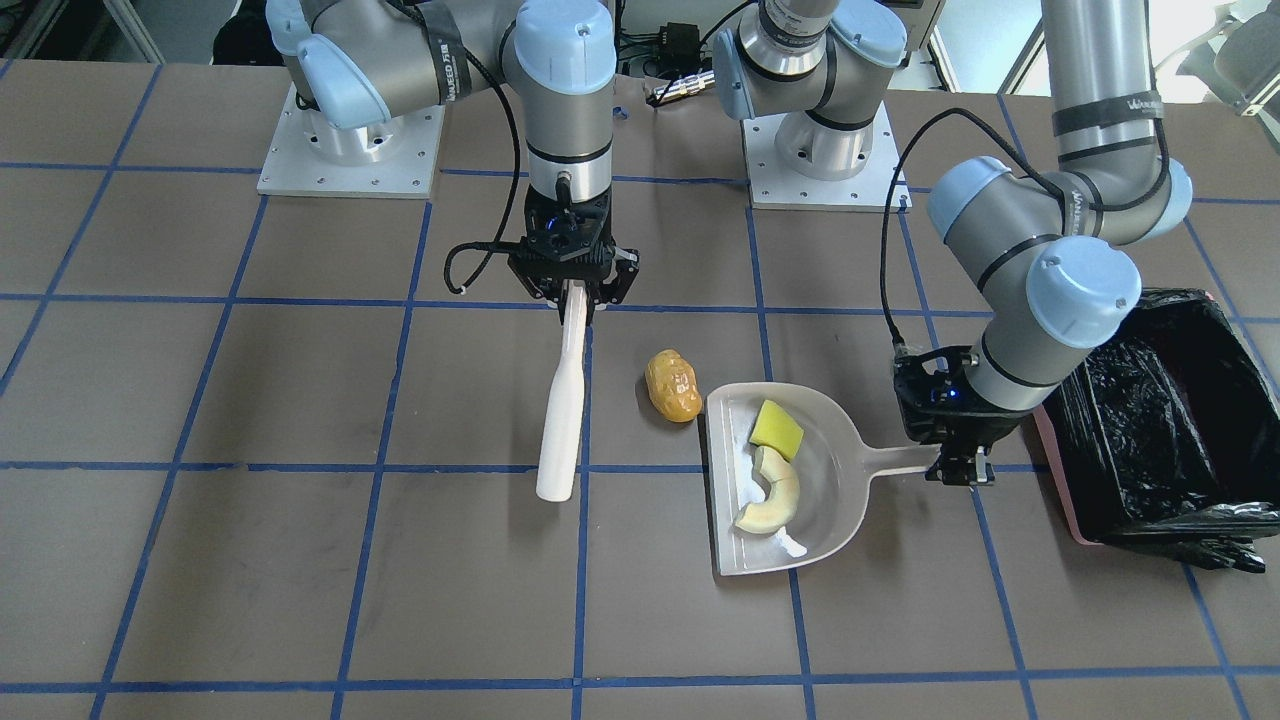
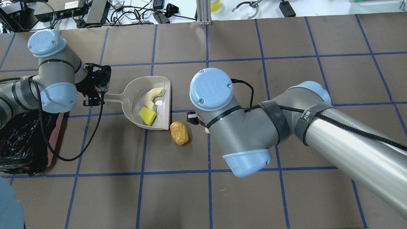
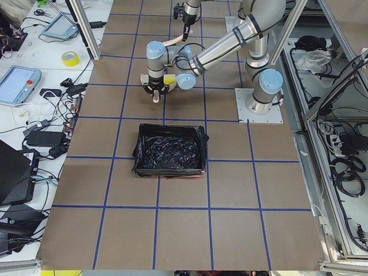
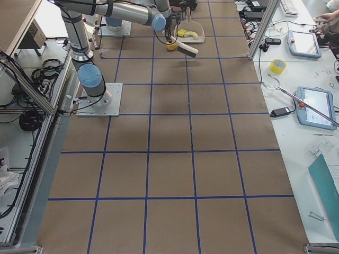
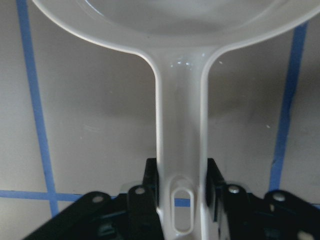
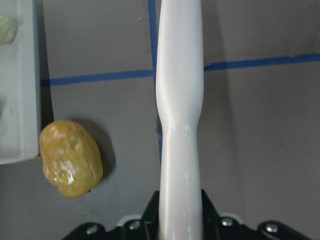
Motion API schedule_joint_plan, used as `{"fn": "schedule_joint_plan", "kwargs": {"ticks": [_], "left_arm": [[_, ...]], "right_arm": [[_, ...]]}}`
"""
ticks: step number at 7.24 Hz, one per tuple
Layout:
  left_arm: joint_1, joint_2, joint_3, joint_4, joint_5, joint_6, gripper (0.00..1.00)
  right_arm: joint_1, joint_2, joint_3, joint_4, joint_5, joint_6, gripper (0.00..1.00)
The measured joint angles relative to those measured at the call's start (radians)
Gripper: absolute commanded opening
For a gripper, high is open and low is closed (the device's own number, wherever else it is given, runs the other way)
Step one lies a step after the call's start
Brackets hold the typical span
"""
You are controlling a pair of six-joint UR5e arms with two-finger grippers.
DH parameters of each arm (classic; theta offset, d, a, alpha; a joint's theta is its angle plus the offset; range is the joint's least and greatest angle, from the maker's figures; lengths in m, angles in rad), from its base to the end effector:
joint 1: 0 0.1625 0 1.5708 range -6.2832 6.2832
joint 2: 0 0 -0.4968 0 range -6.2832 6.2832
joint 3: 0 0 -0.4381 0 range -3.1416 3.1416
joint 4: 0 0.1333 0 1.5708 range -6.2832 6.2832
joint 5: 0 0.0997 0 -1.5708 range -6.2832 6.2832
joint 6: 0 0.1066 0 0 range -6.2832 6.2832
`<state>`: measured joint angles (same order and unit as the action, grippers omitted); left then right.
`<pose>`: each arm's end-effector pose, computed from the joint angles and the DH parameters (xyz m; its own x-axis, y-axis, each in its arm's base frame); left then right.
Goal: Sweep and dump trash into bin
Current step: 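Sweep the yellow potato into the dustpan with the right gripper's brush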
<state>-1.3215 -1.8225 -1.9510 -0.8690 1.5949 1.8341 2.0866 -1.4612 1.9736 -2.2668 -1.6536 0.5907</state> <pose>0.0174 -0.5983 0.2855 0.0144 0.9980 -0.0612 0.9991 -0.0119 0.0414 0.3813 -0.4202 0.3553 -0.9963 0.0790 -0.0341 0.0842 0.9768 -0.1969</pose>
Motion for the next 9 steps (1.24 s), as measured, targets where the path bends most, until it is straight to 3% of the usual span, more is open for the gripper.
{"fn": "schedule_joint_plan", "kwargs": {"ticks": [2, 4, 9], "left_arm": [[0.009, 0.106, -0.164, 0.089, 0.007, 0.032, 0.0], [0.019, 0.15, -0.26, 0.167, 0.009, 0.042, 0.0], [0.022, 0.157, -0.276, 0.186, 0.01, 0.042, 0.0]], "right_arm": [[0.076, -0.025, 0.056, -0.028, 0.001, 0.084, 0.0], [0.137, 0.0, 0.068, -0.063, -0.001, 0.141, 0.0], [0.216, 0.114, 0.043, -0.218, 0.011, 0.263, 0.0]]}}
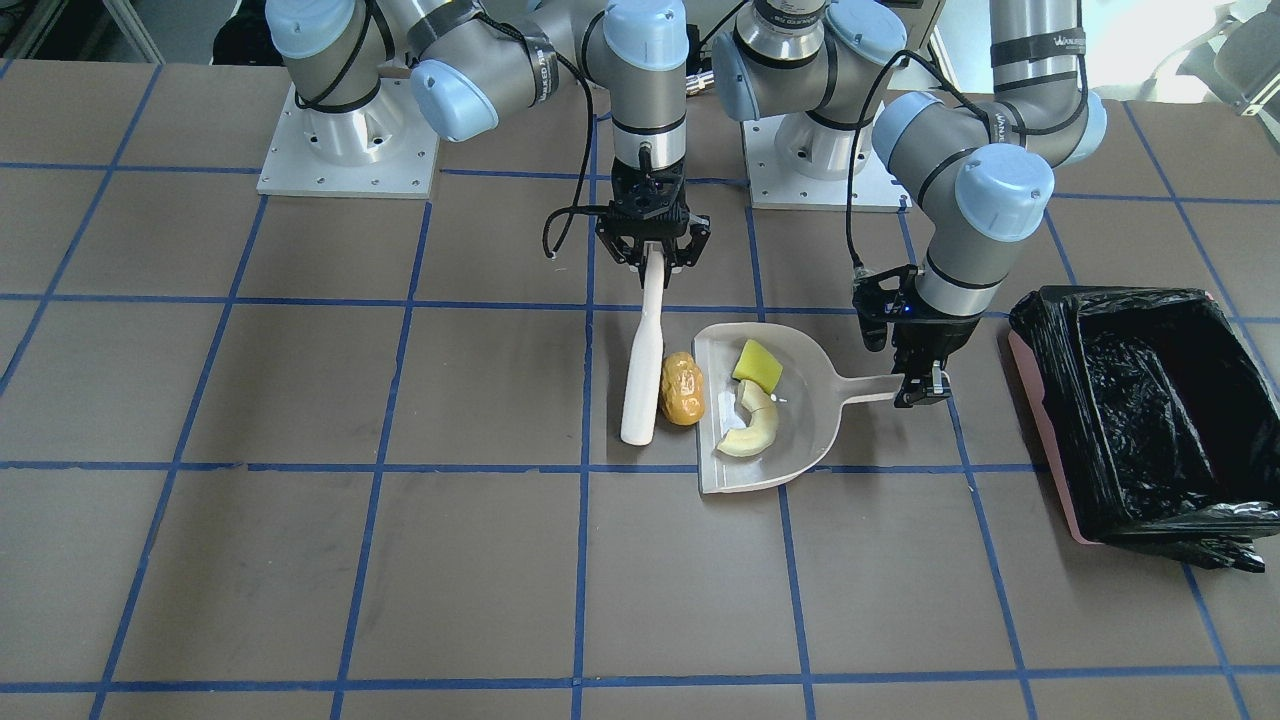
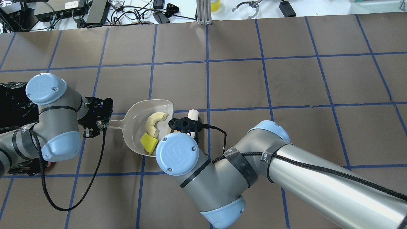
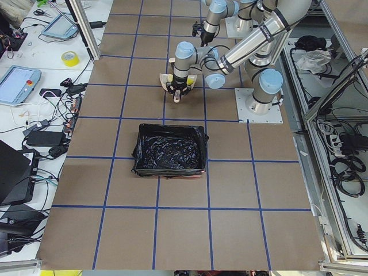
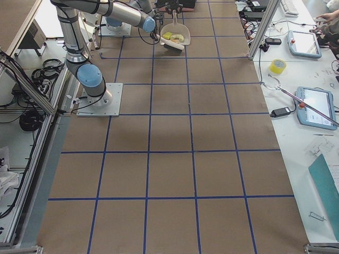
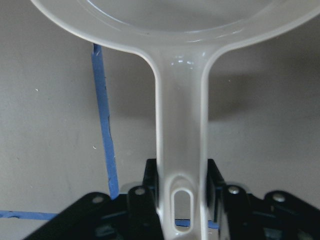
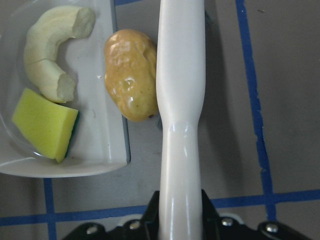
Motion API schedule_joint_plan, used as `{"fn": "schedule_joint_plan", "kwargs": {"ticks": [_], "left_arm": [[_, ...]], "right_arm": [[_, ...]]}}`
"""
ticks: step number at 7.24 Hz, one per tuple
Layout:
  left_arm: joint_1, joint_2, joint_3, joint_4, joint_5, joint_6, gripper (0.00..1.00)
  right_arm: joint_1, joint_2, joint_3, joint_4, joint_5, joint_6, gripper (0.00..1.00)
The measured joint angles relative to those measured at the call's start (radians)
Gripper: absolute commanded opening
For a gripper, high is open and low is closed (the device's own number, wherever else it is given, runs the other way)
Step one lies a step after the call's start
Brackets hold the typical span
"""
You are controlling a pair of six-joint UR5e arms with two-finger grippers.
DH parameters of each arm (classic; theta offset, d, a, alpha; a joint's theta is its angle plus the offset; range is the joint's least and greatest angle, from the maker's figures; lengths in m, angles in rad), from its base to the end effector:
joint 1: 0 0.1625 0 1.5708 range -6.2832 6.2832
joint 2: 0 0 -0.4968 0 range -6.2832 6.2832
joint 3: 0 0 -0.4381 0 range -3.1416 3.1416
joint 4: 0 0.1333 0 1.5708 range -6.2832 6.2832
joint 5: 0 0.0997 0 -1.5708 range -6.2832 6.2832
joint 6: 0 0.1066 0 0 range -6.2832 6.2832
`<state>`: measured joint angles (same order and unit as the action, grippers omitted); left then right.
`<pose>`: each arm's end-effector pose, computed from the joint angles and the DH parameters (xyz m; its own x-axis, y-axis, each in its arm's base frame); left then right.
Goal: Sweep and dump trash into bin
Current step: 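Sweep the yellow potato into the dustpan with the right gripper's brush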
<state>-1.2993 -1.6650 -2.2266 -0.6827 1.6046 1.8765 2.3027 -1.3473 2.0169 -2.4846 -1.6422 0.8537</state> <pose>0.0040 -0.4979 0.2667 0.0361 0.9920 -0.1212 0.9969 -0.0273 0.0734 0.4785 -0.3445 0.2960 -0.9840 0.1144 -0.1367 0.1418 0.9671 -0.2111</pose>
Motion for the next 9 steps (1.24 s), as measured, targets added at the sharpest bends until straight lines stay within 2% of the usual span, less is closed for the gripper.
{"fn": "schedule_joint_plan", "kwargs": {"ticks": [4, 7, 9], "left_arm": [[0.0, -0.006, 0.006, 0.0, 0.0, -0.01, 0.0], [0.0, -0.017, 0.009, 0.0, -0.004, -0.012, 0.0], [0.0, -0.02, 0.014, 0.0, -0.007, -0.012, 0.0]], "right_arm": [[0.074, 0.087, -0.122, -0.017, 0.012, 0.109, 0.0], [0.126, 0.094, -0.151, -0.008, 0.008, 0.159, 0.0], [0.121, 0.095, -0.162, 0.003, -0.004, 0.096, 0.0]]}}
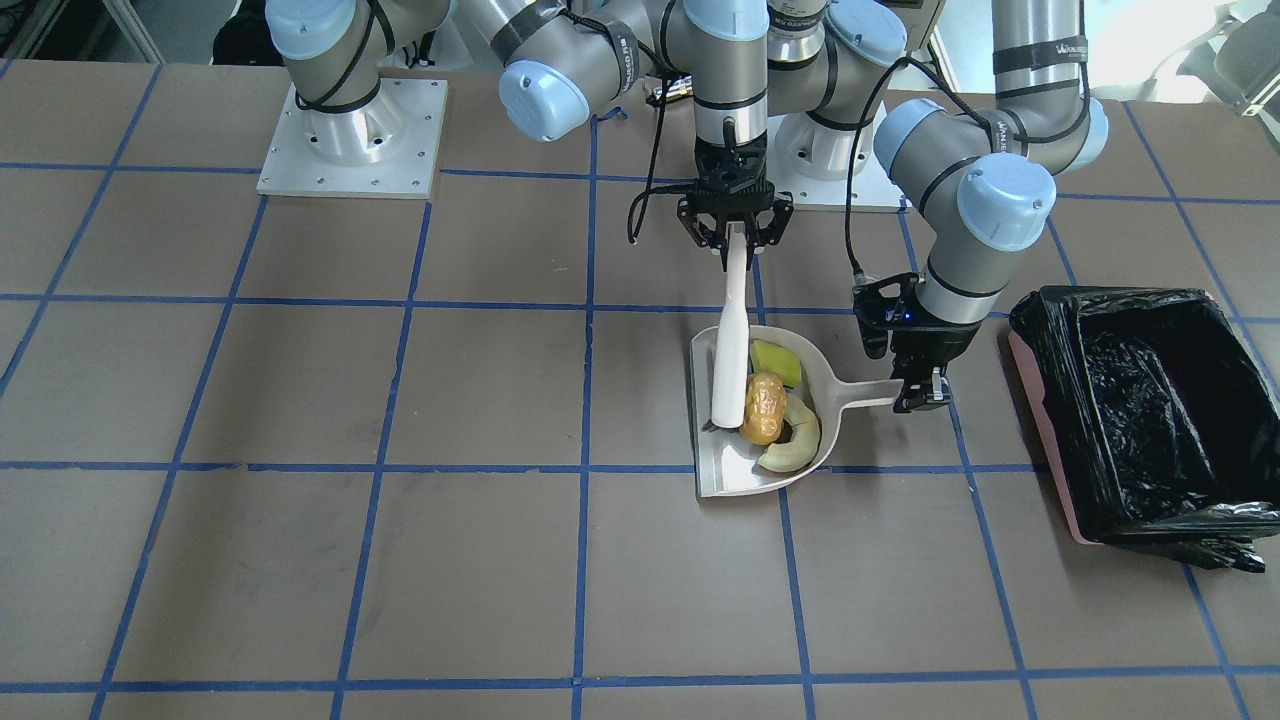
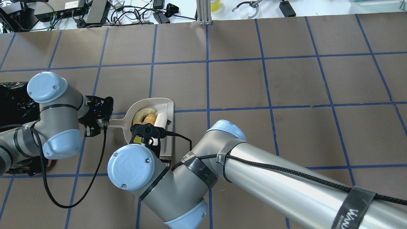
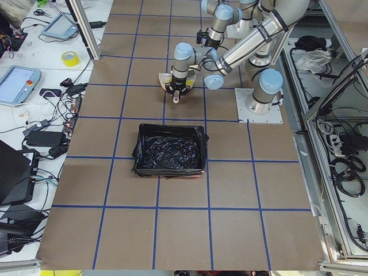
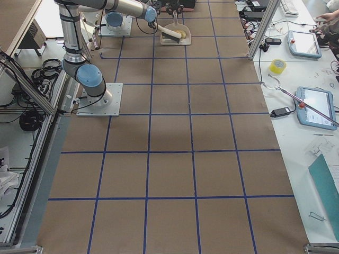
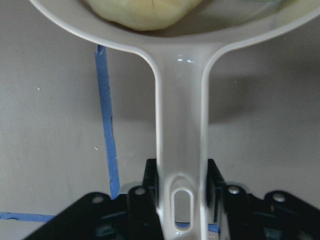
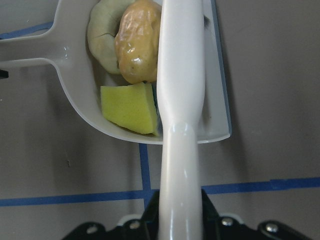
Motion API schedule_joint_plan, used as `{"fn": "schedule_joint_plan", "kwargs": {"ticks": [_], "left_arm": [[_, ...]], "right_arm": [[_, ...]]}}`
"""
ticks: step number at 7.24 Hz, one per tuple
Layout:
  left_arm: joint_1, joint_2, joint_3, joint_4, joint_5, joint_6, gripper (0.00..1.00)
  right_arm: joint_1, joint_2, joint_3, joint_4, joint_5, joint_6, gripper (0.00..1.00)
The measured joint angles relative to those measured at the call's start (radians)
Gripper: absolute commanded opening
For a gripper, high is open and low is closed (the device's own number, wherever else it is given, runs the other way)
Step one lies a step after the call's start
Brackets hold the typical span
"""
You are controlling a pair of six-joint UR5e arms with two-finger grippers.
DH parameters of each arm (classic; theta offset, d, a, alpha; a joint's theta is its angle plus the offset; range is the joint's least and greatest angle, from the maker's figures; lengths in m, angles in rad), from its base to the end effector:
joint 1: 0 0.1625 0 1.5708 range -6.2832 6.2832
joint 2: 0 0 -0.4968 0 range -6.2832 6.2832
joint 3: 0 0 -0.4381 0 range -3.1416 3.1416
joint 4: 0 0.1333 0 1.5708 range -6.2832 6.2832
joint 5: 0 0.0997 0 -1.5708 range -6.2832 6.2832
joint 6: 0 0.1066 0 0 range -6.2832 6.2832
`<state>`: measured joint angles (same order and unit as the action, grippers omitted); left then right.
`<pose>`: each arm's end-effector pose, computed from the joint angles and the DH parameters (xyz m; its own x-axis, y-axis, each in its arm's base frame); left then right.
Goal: Sweep and dump trash into bin
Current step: 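Sweep the yellow potato into the dustpan with the right gripper's brush, then lift the dustpan over the black bin with the left gripper while the right withdraws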
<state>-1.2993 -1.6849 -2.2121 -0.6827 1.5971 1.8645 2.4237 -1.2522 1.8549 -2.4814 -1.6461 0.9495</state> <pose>0.0053 -0.5055 0.2633 0.0241 0.9926 -0.1191 0.9979 -0.0166 0.0633 0.5673 -0.3291 0.3149 -0.9754 0.0813 -0.2047 0.1295 0.9634 -0.2347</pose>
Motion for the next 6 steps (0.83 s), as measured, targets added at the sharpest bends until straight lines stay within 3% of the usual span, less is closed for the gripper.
{"fn": "schedule_joint_plan", "kwargs": {"ticks": [4, 6], "left_arm": [[0.002, -0.005, 0.032, -0.005, -0.007, -0.001, 0.0], [0.044, -0.006, 0.148, -0.091, -0.013, 0.005, 0.0]], "right_arm": [[-0.128, -0.084, -0.014, 0.175, -0.03, -0.227, 0.0], [-0.237, -0.114, -0.012, 0.22, -0.052, -0.359, 0.0]]}}
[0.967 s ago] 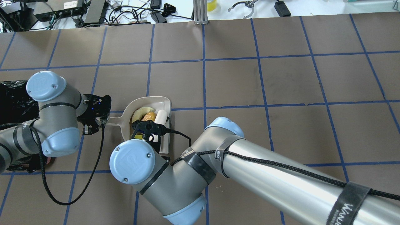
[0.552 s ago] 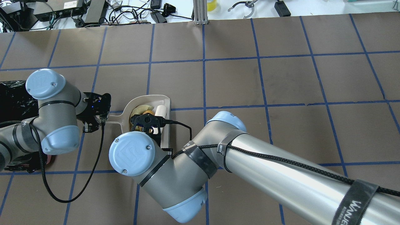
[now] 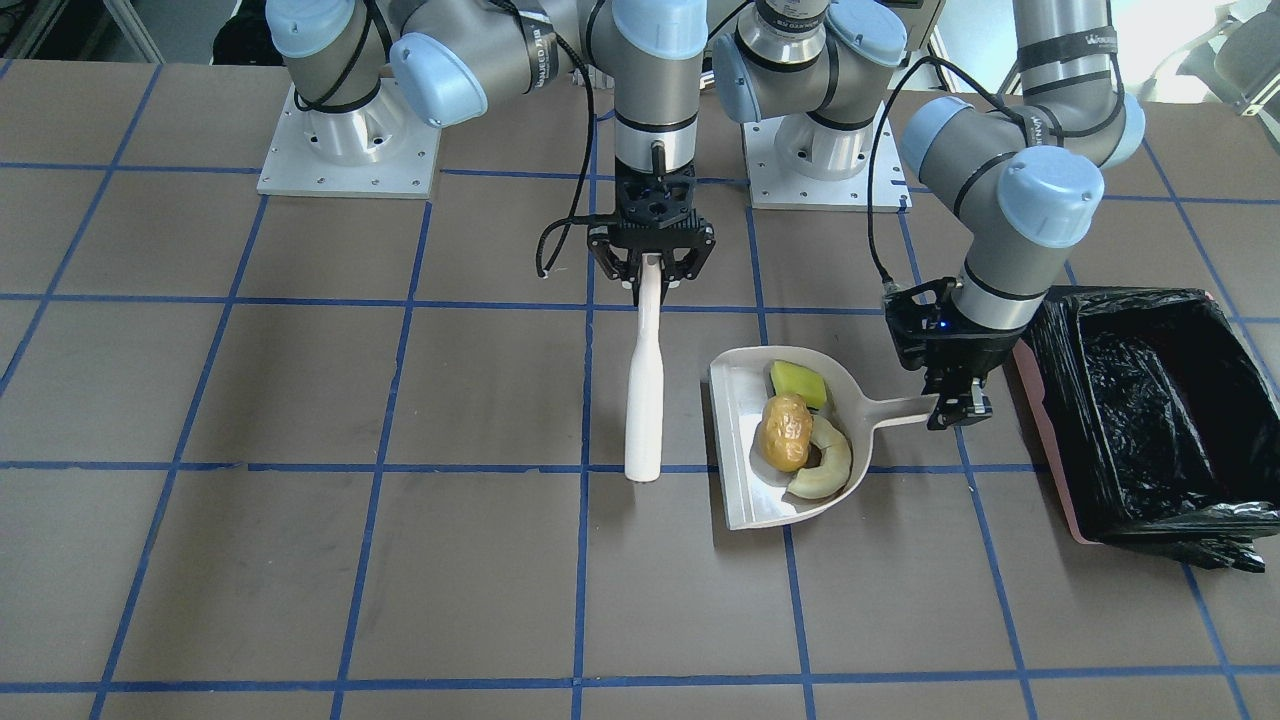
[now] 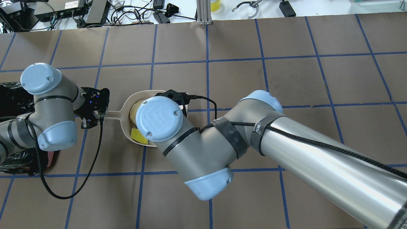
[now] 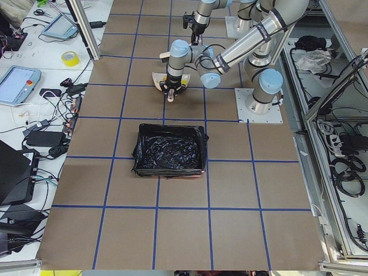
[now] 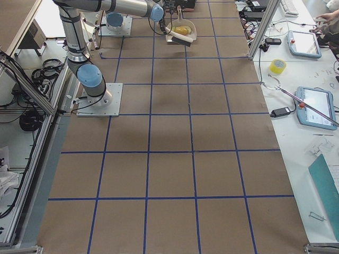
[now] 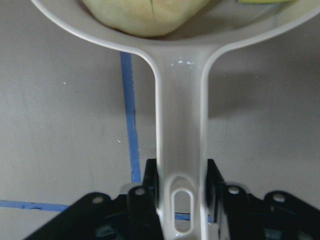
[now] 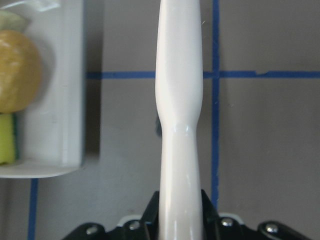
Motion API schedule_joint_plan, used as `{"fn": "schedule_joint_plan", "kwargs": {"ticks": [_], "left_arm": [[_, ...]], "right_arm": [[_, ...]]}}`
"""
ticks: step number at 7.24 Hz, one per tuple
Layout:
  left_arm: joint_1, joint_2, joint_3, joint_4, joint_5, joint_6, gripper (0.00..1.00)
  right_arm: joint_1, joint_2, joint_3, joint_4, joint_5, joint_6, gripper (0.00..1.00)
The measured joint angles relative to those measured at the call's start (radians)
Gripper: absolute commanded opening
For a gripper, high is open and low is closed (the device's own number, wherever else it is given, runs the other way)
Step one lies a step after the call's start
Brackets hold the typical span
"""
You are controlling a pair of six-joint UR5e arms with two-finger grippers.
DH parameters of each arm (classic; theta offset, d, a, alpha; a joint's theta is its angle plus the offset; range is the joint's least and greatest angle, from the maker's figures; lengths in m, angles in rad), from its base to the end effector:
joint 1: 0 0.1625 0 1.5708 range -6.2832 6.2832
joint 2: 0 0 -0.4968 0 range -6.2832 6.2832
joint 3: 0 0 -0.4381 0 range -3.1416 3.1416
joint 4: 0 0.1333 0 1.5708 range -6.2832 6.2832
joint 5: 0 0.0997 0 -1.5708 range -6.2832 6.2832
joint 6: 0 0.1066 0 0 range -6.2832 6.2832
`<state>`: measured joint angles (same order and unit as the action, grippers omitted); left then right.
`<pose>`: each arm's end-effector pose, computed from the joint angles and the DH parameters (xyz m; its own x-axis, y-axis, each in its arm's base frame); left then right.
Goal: Sweep and dump trash into bin
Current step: 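Lift the dustpan over the black bin with the left gripper while the right withdraws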
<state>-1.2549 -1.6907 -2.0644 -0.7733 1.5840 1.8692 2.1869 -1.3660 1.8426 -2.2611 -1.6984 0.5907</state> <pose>0.0409 -0.5496 0.3170 -0.0127 0.9852 -0.1710 0.9975 0.0244 0.0662 0.4503 -0.4288 0.3658 -0.9998 -0.0135 -0.0148 -0.0095 0.9694 -0.2454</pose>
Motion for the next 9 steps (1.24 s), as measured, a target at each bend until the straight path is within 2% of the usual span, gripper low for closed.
{"fn": "schedule_joint_plan", "kwargs": {"ticks": [2, 3, 7, 9], "left_arm": [[0.105, -0.006, 0.222, -0.247, -0.04, 0.014, 0.0], [0.169, -0.01, 0.302, -0.325, -0.057, 0.03, 0.0], [0.49, -0.017, 0.386, -0.385, -0.068, 0.253, 0.0], [0.594, -0.025, 0.411, -0.372, -0.046, 0.31, 0.0]], "right_arm": [[-0.144, -0.015, 0.001, 0.003, -0.016, -0.172, 0.0], [-0.228, -0.025, 0.0, -0.001, -0.018, -0.268, 0.0], [-0.589, -0.037, 0.01, -0.045, -0.004, -0.694, 0.0], [-0.766, -0.04, 0.069, -0.158, 0.04, -0.906, 0.0]]}}
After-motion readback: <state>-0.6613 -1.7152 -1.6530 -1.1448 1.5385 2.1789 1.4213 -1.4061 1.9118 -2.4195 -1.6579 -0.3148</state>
